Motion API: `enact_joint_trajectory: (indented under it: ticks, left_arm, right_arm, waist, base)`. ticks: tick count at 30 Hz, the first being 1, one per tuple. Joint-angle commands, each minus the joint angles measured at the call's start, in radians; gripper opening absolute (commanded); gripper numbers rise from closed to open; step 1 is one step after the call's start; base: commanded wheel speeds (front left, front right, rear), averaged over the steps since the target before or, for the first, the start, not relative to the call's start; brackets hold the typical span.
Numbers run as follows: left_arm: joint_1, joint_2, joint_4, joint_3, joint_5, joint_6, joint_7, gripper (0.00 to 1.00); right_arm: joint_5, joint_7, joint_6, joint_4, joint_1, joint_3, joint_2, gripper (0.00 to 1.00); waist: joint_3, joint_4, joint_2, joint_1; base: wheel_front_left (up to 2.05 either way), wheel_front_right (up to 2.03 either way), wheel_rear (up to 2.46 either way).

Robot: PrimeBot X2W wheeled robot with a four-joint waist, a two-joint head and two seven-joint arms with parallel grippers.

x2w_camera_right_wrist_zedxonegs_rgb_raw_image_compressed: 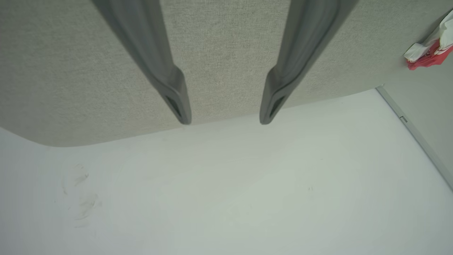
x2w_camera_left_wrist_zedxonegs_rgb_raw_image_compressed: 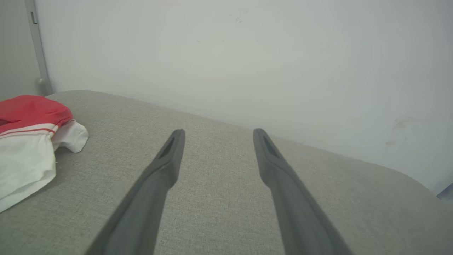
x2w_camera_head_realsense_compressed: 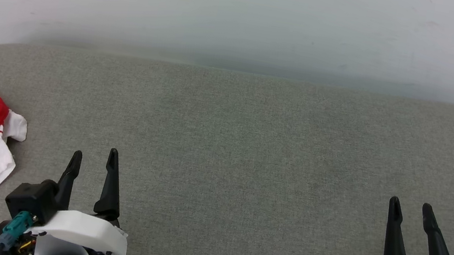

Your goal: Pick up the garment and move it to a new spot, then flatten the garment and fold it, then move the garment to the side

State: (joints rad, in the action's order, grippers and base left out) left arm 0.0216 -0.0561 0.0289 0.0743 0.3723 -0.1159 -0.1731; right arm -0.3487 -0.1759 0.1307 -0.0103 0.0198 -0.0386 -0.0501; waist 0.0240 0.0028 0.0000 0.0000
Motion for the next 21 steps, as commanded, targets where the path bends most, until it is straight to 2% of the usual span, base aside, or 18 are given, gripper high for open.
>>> enact_joint_trajectory:
  ticks: [1,12,21]
  left_arm:
    - [-0.005,-0.007,-0.013,0.006,-0.031,-0.008,-0.012,1.00]
    - [-0.011,-0.010,-0.026,0.026,-0.127,-0.023,-0.036,1.00]
    - [-0.016,-0.008,-0.034,0.029,-0.184,0.001,-0.055,1.00]
  right_arm:
    - [0.031,-0.009,0.000,0.016,-0.002,0.003,-0.001,1.00]
    - [0.120,-0.033,0.000,0.036,0.008,0.003,0.000,1.00]
    - [0.171,-0.052,0.000,0.048,0.015,0.001,0.000,1.00]
  waist:
    - [0.001,0.000,0.0000,0.0000]
    - [0.009,0.001,0.0000,0.0000]
    - [0.015,0.003,0.0000,0.0000]
  base:
    - [0.00,0.00,0.00]
    - [0.00,0.00,0.00]
    - [0.00,0.00,0.00]
